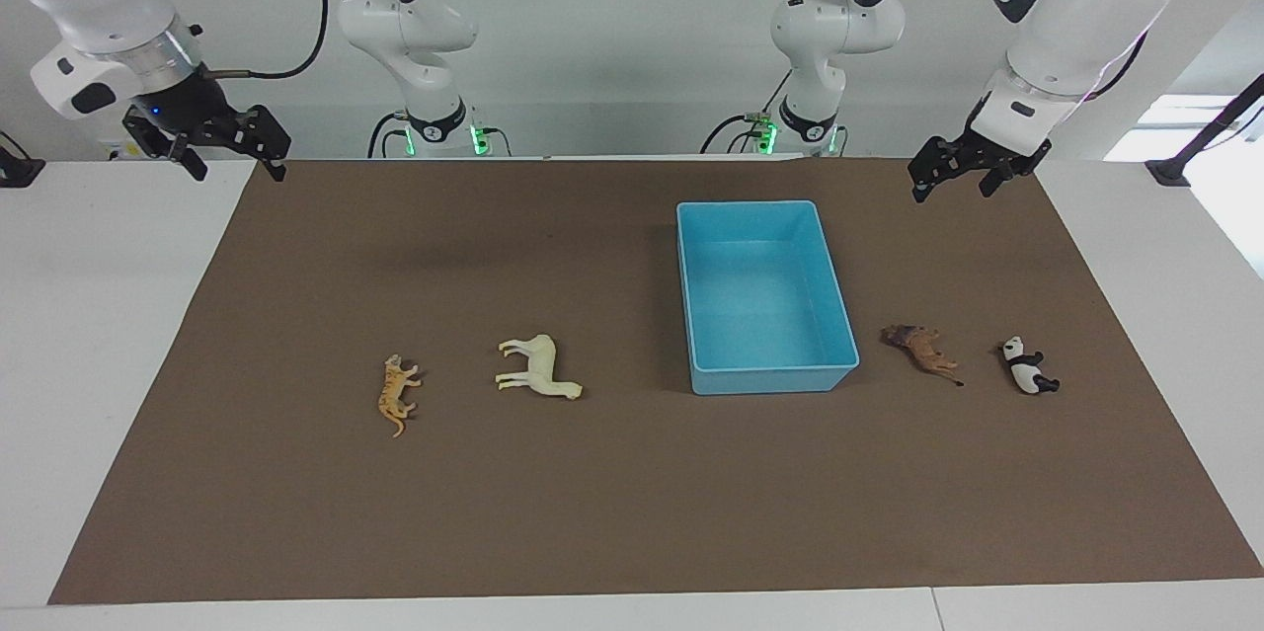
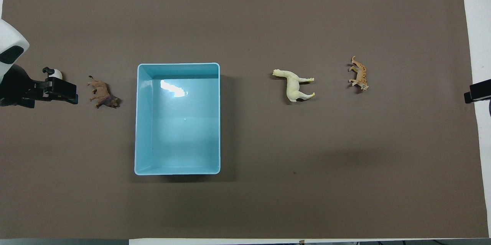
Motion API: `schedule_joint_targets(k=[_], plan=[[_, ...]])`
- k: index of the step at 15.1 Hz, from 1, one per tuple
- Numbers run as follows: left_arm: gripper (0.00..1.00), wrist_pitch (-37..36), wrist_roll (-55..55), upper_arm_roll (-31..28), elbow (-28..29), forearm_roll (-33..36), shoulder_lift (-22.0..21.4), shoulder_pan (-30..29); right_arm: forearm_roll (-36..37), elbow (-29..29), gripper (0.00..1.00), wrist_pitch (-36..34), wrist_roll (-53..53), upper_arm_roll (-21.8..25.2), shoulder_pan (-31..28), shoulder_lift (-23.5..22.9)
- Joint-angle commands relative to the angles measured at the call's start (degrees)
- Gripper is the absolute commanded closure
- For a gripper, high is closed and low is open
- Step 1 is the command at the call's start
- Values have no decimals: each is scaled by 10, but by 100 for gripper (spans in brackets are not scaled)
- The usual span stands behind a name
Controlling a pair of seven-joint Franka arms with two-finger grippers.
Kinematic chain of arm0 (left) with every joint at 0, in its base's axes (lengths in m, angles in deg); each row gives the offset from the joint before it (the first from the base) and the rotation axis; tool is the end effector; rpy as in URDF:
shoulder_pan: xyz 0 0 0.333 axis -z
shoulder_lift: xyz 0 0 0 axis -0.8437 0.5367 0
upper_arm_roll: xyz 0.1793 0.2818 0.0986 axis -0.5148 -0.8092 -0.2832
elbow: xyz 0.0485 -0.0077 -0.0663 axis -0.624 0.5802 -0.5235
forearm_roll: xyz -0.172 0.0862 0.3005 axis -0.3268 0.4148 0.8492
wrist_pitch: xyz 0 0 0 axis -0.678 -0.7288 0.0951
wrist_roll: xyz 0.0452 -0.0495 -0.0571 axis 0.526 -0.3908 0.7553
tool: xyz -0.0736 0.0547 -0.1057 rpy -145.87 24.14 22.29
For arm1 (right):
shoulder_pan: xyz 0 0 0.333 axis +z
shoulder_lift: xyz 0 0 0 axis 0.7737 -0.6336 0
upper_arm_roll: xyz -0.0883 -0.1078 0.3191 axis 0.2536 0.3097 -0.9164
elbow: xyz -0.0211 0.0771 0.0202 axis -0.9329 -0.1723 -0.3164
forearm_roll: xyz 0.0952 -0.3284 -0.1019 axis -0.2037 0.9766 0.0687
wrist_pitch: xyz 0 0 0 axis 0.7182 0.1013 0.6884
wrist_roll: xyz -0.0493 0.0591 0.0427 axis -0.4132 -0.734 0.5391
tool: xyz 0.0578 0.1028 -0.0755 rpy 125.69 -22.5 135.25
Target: Put all toys into storage box
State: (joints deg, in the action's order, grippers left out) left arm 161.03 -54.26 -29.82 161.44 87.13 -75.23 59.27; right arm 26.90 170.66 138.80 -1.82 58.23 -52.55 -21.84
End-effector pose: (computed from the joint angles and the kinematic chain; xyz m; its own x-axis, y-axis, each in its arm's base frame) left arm 0.4980 -0.0440 0.5956 0.9963 0.0089 -0.0850 0.0081 -0.9999 -0.0093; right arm 0.4903 -0.0731 0.6213 0.9965 -0.0285 -0.0790 -0.0271 -0.9995 0.0189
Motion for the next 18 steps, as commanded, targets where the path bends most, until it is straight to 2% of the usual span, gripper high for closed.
schedule_joint_targets(k=[1, 18], plan=[[0, -3, -4, 3, 0, -7, -7, -9, 2, 2, 0, 5, -9, -5, -7, 4], [0, -3, -4, 3, 0, -7, -7, -9, 2, 4, 0, 5, -8, -5, -2, 5]])
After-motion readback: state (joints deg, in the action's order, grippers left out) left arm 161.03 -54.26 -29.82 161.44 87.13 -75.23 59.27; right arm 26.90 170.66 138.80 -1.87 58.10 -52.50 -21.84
